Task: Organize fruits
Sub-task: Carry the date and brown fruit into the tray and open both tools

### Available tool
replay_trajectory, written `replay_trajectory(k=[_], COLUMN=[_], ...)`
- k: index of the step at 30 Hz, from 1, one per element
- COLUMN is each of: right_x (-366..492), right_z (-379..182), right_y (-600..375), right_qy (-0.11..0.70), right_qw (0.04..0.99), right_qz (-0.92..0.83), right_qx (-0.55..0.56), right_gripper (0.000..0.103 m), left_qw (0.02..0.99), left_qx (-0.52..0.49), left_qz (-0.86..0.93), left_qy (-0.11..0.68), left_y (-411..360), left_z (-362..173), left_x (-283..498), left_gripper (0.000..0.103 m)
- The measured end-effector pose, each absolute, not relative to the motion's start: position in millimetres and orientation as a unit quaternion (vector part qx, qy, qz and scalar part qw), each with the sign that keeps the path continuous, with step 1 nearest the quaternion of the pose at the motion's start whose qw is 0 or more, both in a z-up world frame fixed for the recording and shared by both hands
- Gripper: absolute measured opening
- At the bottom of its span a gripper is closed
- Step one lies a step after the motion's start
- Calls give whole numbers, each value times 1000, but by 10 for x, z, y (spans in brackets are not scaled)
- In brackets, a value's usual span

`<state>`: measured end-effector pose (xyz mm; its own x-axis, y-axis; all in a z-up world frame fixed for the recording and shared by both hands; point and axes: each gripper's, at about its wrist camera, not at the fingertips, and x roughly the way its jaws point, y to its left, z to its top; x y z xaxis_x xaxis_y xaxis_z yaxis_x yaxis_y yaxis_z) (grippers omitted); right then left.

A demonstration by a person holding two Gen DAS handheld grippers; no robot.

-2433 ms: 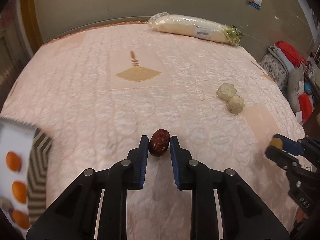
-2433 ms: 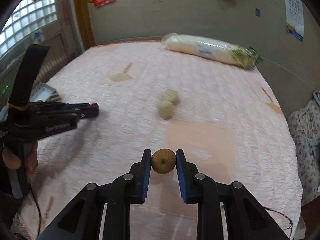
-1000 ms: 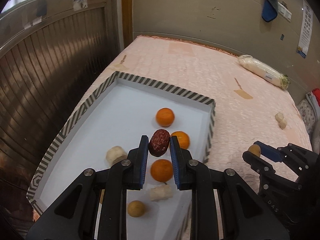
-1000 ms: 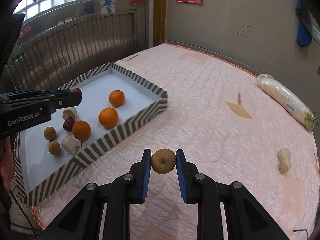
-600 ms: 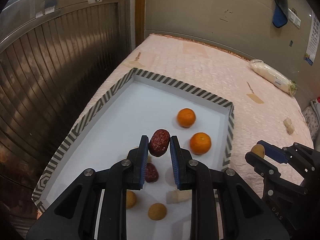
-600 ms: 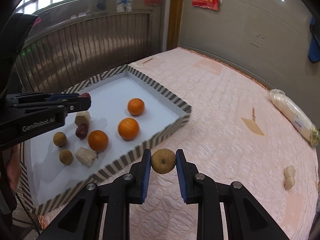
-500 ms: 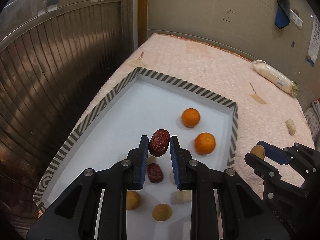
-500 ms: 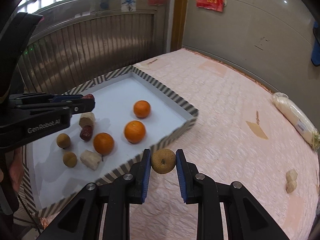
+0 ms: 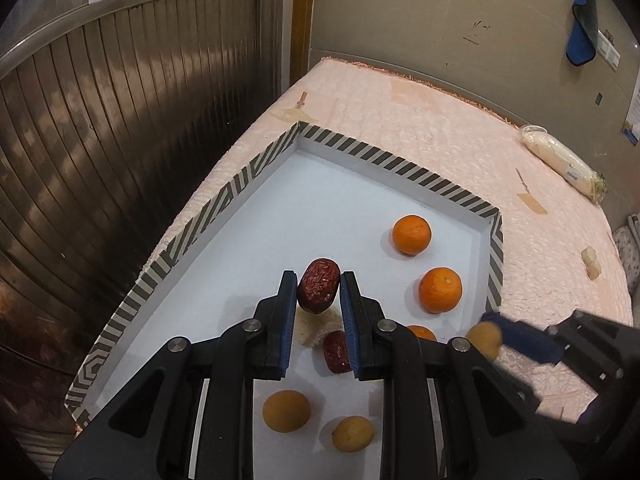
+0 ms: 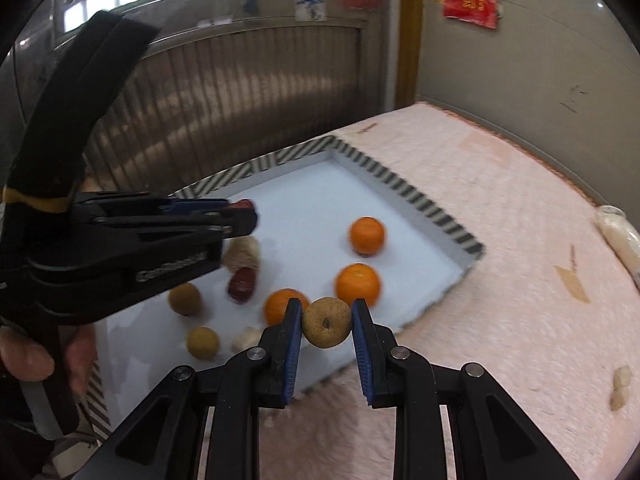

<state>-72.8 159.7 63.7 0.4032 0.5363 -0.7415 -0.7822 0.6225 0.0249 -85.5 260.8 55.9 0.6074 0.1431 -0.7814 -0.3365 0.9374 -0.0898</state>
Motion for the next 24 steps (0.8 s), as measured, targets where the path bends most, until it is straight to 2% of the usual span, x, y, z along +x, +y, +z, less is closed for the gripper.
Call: replay_trajectory(k=[19,20,21,23,24], right_x=[-912,-921,-929,-929,-932], right_z=[485,477,468,456,451], right_y=[1924,1937,1948,1961,1964], right_qy=[364,362,359,355,355], right_qw=[781,780,779,779,778], right_qz=[484,487,490,493,495], right_qx=[-151,-153,-154,-154,-154], right_gripper=[24,24,24,24,24], left_qw=[873,872,872,874,875], left_qx=[-141,-141,-141,-145,-147], left_qz=[152,153,153,151,150], left_qy=[443,442,442,438,436], left_y=[2751,2753,2750,2748,2746], left_z=[431,430,428,431,433], left_x=[-808,-810,-810,-817,-820], left_gripper=[23,29,41,57,58])
